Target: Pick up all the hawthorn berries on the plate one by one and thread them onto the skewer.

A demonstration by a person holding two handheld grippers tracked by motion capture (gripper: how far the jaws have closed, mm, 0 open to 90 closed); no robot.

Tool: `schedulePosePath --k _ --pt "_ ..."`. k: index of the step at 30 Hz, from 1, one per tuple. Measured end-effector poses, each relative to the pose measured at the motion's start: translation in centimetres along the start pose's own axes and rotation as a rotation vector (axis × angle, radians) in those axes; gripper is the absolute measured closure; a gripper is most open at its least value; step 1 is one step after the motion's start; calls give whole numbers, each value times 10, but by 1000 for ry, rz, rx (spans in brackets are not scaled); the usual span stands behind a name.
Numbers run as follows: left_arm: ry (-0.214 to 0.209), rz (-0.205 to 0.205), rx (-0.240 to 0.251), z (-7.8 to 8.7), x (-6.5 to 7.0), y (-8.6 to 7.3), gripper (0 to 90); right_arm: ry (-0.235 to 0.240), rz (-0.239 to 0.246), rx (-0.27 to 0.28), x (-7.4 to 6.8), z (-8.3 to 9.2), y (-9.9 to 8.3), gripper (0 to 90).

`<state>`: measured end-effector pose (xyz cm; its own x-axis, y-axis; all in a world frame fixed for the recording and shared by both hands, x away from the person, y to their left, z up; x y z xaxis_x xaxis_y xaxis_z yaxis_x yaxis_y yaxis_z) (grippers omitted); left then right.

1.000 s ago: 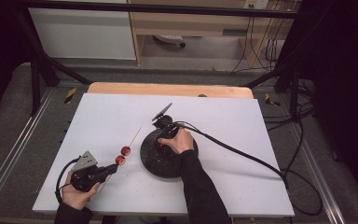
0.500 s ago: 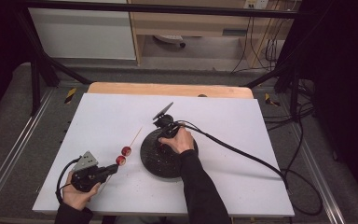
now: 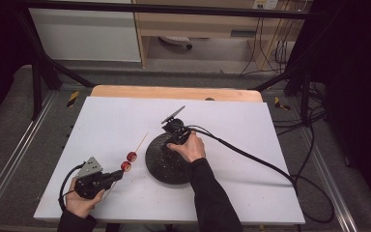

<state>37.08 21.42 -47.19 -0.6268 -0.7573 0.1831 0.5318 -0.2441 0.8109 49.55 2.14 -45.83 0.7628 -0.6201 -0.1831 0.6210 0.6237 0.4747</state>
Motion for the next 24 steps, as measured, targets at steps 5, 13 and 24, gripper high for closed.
schedulePosePath --k 5,13,24 --pt "2 -2 -1 0 1 0 889 10 -27 41 1 9 -4 630" --pt "2 -5 2 -1 2 1 888 34 -44 131 2 24 -15 631" --pt "-3 -14 5 -4 8 2 889 89 -78 290 -6 31 -30 632"
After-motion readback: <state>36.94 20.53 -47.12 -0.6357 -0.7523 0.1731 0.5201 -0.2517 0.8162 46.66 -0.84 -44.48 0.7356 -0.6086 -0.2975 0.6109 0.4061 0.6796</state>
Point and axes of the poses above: each handheld gripper's, and its own axes: z roughly backward along the jaws, y roughly out of its top, x roughly to its right, the point moved 8 cm from there along -z, roughly forward along the jaws, and after that the axes turned 5 degrees about z, right-handed, at the moved point
